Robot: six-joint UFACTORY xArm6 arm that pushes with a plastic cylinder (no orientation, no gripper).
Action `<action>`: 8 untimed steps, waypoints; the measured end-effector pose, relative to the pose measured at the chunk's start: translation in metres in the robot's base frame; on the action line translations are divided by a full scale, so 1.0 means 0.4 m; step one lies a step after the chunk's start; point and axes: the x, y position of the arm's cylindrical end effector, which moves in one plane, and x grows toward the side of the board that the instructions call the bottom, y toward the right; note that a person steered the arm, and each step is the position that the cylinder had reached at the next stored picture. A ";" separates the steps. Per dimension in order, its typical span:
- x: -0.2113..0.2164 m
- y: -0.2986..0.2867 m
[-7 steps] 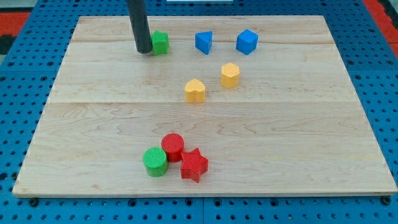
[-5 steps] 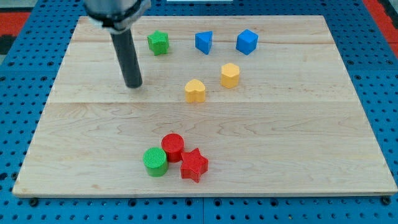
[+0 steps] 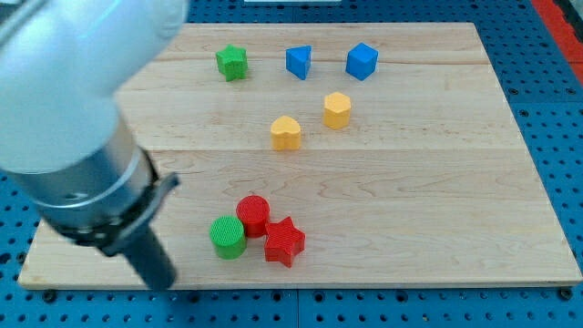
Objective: Push the green circle left to the green star
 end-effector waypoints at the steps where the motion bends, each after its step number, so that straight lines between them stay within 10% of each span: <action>1: -0.036 0.117; 8: -0.139 0.309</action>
